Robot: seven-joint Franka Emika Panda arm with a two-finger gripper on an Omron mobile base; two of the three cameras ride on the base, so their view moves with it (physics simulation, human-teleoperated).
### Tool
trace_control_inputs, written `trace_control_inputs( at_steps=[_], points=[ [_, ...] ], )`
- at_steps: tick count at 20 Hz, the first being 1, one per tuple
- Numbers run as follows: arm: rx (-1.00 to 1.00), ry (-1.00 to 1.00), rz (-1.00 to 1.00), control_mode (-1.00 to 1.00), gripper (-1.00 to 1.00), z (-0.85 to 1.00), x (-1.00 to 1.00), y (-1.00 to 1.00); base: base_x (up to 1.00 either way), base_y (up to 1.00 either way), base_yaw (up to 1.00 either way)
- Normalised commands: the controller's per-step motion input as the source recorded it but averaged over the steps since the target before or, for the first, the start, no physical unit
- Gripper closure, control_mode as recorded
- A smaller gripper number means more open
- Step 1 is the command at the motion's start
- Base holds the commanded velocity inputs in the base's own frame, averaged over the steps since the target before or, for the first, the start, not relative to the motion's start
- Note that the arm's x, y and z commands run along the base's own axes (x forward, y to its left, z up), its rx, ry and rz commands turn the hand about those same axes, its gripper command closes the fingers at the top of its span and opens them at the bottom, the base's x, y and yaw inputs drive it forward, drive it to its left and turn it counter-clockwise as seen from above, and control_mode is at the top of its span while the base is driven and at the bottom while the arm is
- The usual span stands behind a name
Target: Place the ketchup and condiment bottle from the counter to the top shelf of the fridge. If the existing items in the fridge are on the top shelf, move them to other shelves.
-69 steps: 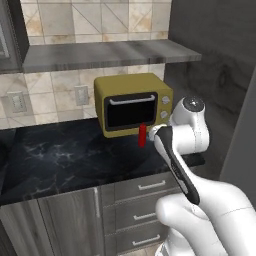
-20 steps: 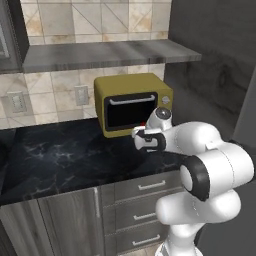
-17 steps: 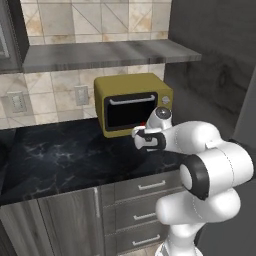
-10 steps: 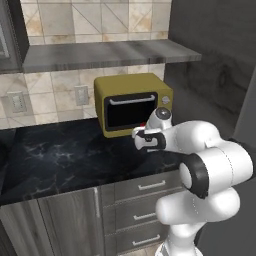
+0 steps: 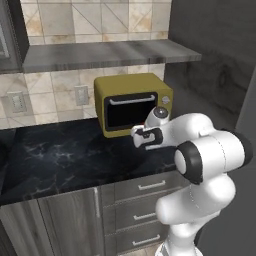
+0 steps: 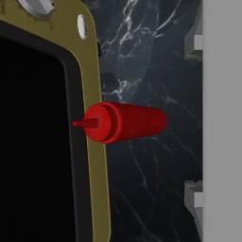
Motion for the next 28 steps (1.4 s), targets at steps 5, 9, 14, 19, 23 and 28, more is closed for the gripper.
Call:
trace_control_inputs(
  at_steps=[5, 9, 14, 19, 23, 28],
  points=[
    [0.00, 0.00, 0.00, -1.00, -1.00, -0.01, 0.24, 0.00, 0.00, 0.00, 0.00],
    [0.00, 0.00, 0.00, -1.00, -1.00, -0.04, 0.19, 0.00, 0.00, 0.00, 0.00],
    [0.00, 0.00, 0.00, -1.00, -1.00, -0.05, 0.16, 0.00, 0.00, 0.00, 0.00],
    [0.00, 0.00, 0.00, -1.00, -1.00, -0.07, 0.17, 0.00, 0.00, 0.00, 0.00],
    [0.00, 0.00, 0.00, -1.00, -1.00, -0.09, 0.14, 0.00, 0.00, 0.00, 0.00],
    [0.00, 0.00, 0.00, -1.00, -1.00, -0.10, 0.12, 0.00, 0.00, 0.00, 0.00]
  ],
)
